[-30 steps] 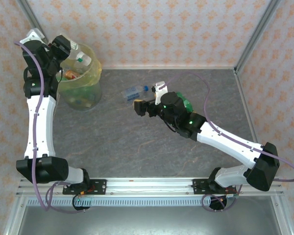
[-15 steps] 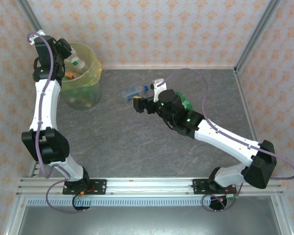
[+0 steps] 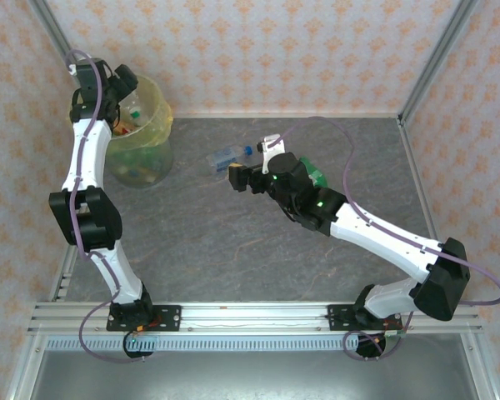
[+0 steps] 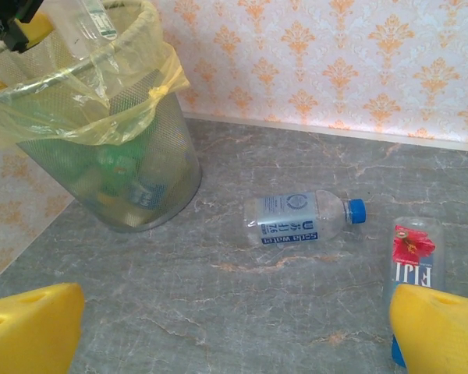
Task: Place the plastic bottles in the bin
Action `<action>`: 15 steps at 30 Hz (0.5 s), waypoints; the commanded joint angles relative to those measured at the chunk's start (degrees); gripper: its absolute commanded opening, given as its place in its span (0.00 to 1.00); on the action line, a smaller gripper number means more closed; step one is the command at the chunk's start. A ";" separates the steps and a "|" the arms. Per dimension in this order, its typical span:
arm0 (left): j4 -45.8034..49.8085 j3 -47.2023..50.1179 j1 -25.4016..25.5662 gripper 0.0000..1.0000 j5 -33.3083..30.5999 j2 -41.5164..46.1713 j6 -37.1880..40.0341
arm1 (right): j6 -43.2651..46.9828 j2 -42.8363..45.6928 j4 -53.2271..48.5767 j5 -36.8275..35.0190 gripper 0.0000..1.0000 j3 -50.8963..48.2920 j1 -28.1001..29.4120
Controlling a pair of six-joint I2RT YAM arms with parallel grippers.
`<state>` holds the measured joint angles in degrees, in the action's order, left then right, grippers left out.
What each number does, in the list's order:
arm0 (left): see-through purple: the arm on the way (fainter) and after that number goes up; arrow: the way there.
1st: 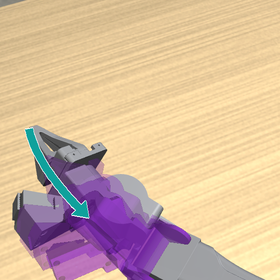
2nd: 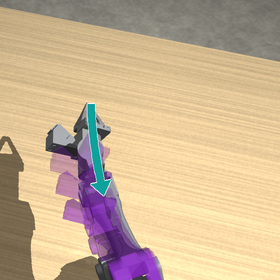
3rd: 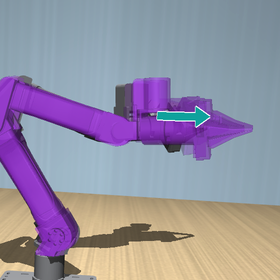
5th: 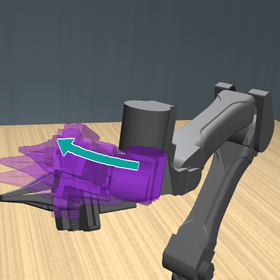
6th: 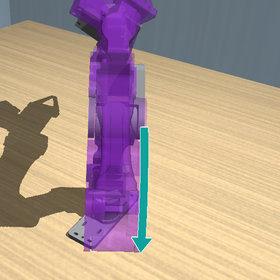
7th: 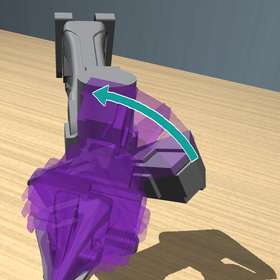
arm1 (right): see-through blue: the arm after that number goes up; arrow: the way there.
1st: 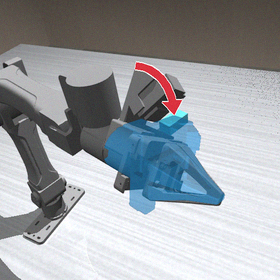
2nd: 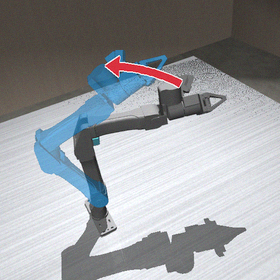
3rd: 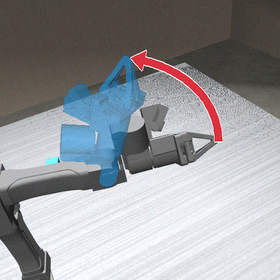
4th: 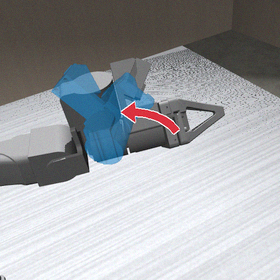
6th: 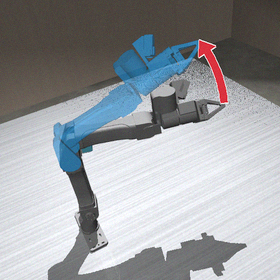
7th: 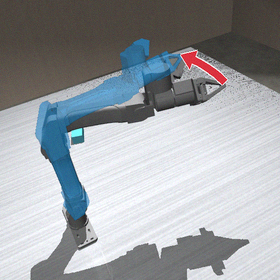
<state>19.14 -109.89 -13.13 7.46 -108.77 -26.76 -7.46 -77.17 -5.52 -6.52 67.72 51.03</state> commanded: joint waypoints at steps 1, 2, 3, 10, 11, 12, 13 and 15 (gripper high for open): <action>1.84 -1.93 -0.32 0.99 -0.91 1.27 0.50 | -0.53 1.42 -1.25 -2.35 1.00 1.25 0.30; 2.10 -1.98 -0.27 0.99 -1.04 1.66 0.65 | -0.59 1.64 -1.24 -2.44 1.00 1.03 0.30; 2.53 -2.21 -0.24 0.99 -1.24 1.87 0.74 | -0.60 1.73 -1.25 -2.52 1.00 0.92 0.30; 6.07 -3.76 -0.23 0.99 -2.00 4.95 0.29 | -1.67 1.45 -1.41 -2.94 1.00 0.46 0.30; 6.55 -3.68 -0.15 0.99 -2.17 5.74 0.07 | -1.99 1.34 -1.59 -3.41 1.00 0.47 0.35; 6.81 -3.43 -0.10 0.99 -1.98 6.35 0.08 | -2.33 1.10 -1.81 -3.85 1.00 0.43 0.31; 7.03 -2.96 0.09 0.99 -1.76 7.23 0.05 | -2.67 0.74 -2.24 -4.40 1.00 0.56 0.30; 7.46 -1.95 0.53 0.99 -2.08 9.06 0.00 | -3.85 -0.01 -3.02 -5.95 1.00 0.54 0.30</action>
<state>24.97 -111.33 -13.10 6.57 -104.07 -26.89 -9.28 -77.14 -6.70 -8.99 67.72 51.03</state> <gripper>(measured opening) 0.990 0.996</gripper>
